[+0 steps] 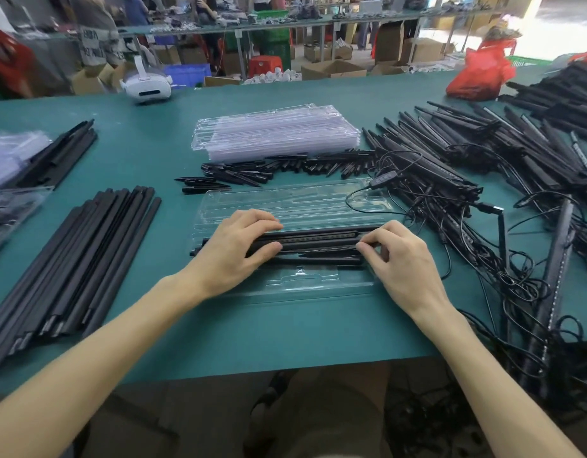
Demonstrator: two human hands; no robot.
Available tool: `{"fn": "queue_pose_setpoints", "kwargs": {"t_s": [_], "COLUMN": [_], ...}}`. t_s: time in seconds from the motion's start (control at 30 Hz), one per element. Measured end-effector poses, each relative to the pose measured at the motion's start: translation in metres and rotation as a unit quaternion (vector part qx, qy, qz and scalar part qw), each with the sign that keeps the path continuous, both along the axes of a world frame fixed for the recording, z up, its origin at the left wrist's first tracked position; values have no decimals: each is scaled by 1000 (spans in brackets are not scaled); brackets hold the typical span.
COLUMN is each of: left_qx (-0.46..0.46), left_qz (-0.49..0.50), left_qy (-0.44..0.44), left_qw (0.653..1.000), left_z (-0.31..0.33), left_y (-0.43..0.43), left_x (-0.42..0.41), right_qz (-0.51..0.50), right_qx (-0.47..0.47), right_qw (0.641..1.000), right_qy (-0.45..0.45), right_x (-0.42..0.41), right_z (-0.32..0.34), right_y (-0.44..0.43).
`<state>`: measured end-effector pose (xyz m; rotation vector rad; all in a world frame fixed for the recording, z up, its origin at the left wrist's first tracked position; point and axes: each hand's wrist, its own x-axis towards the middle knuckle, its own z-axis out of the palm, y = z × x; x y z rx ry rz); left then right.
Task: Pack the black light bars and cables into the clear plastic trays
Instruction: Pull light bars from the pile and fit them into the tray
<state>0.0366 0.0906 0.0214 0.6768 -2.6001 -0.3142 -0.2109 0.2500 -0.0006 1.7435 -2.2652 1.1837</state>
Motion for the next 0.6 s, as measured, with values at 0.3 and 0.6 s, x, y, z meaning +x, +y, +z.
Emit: {"fn": "queue_pose_setpoints", "kwargs": {"t_s": [0.3,0.6], "left_qx": [13,9], "left_qz": [-13,1], "left_qy": [-64,-115], "left_qw": [998,993], "left_z": [-8,-23], "left_y": [11,2], "left_x": [-54,-66], "right_qz": [-2,10], "right_qx": [1,-16], "right_qw": [1000,1000], "right_qy": [6,9], "right_x": [2,6], "right_z": [2,5], "right_y": [1,3]}}
